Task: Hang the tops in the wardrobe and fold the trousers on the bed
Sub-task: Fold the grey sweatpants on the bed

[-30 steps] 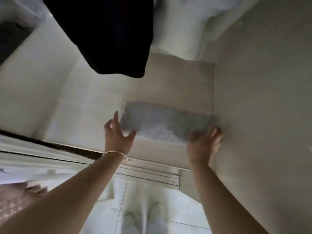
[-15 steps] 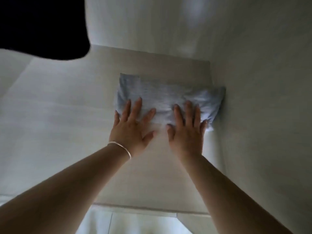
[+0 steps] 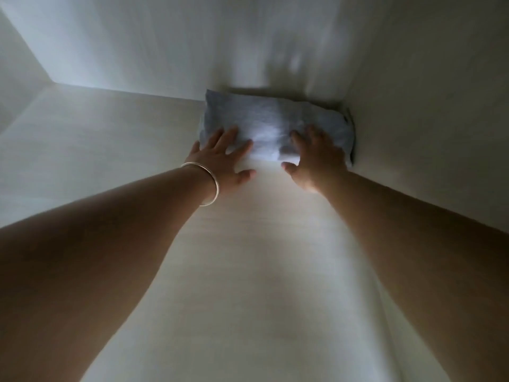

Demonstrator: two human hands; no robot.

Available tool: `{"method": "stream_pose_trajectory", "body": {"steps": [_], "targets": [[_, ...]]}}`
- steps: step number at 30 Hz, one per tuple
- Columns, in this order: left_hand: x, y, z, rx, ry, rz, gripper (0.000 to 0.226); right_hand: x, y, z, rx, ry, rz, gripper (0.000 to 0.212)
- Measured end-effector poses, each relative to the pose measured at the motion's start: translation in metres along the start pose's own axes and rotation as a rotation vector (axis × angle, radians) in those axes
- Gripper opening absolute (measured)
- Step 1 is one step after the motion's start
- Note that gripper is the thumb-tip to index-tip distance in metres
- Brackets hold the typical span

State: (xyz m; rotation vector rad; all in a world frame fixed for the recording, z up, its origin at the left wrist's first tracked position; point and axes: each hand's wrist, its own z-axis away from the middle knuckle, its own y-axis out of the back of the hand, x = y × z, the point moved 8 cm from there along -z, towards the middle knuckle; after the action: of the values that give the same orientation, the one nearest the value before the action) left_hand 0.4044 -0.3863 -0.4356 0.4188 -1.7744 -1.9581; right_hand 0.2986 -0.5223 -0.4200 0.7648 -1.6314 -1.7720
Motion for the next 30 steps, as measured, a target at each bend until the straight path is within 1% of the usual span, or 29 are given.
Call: {"method": "stream_pose_trajectory", "body": {"steps": [2, 3, 4, 5, 7, 9, 10, 11, 13, 15, 16, 18, 20, 22, 24, 26, 27, 28, 30], "targets": [[0.001, 0.023, 0.030, 0.148, 0.013, 0.062, 0.065, -0.017, 0.028, 0.027, 0.172, -0.003, -0.034, 0.047], [0.002, 0.036, 0.052, 0.237, 0.018, 0.107, 0.061, -0.029, 0.039, 0.049, 0.256, 0.012, -0.085, 0.039], [0.003, 0.044, 0.077, 0.292, 0.024, 0.139, 0.055, -0.044, 0.046, 0.075, 0.303, 0.036, -0.156, 0.033], [0.005, 0.048, 0.107, 0.302, 0.024, 0.152, 0.050, -0.060, 0.048, 0.103, 0.310, 0.060, -0.215, 0.028], [0.009, 0.051, 0.173, 0.241, 0.024, 0.141, 0.047, -0.090, 0.052, 0.164, 0.278, 0.108, -0.306, 0.020], [0.011, 0.060, 0.237, 0.083, 0.088, 0.116, 0.046, -0.112, 0.067, 0.220, 0.229, 0.132, -0.360, 0.009], [0.011, 0.070, 0.268, 0.007, 0.127, 0.104, 0.046, -0.125, 0.079, 0.246, 0.213, 0.182, -0.363, 0.005], [0.011, 0.084, 0.298, -0.048, 0.154, 0.082, 0.044, -0.141, 0.097, 0.272, 0.201, 0.257, -0.371, 0.009], [0.007, 0.121, 0.355, -0.080, 0.227, 0.072, 0.041, -0.177, 0.134, 0.323, 0.161, 0.373, -0.394, 0.016], [-0.001, 0.166, 0.406, -0.090, 0.343, 0.116, 0.038, -0.213, 0.177, 0.368, 0.175, 0.465, -0.483, 0.018], [-0.005, 0.188, 0.429, -0.113, 0.389, 0.093, 0.036, -0.229, 0.198, 0.389, 0.183, 0.513, -0.542, 0.020], [-0.010, 0.235, 0.463, -0.101, 0.443, 0.006, 0.032, -0.250, 0.248, 0.421, 0.227, 0.573, -0.667, 0.022], [-0.008, 0.295, 0.513, 0.018, 0.551, 0.008, 0.031, -0.267, 0.296, 0.455, 0.240, 0.672, -0.740, 0.020], [-0.013, 0.342, 0.573, 0.229, 0.667, 0.011, 0.033, -0.292, 0.334, 0.487, 0.222, 0.835, -0.817, 0.019], [-0.003, 0.368, 0.654, 0.438, 0.806, -0.003, 0.033, -0.318, 0.366, 0.538, 0.267, 1.050, -0.849, 0.020], [0.025, 0.377, 0.744, 0.606, 0.944, 0.001, 0.032, -0.338, 0.385, 0.604, 0.293, 1.200, -0.887, 0.020], [0.039, 0.376, 0.789, 0.630, 1.035, -0.010, 0.033, -0.349, 0.387, 0.640, 0.258, 1.267, -0.905, 0.019], [0.052, 0.368, 0.832, 0.600, 1.128, 0.000, 0.035, -0.360, 0.384, 0.679, 0.184, 1.346, -0.914, 0.019], [0.089, 0.342, 0.919, 0.567, 1.347, 0.025, 0.032, -0.375, 0.367, 0.765, -0.003, 1.525, -0.878, 0.018]]}}
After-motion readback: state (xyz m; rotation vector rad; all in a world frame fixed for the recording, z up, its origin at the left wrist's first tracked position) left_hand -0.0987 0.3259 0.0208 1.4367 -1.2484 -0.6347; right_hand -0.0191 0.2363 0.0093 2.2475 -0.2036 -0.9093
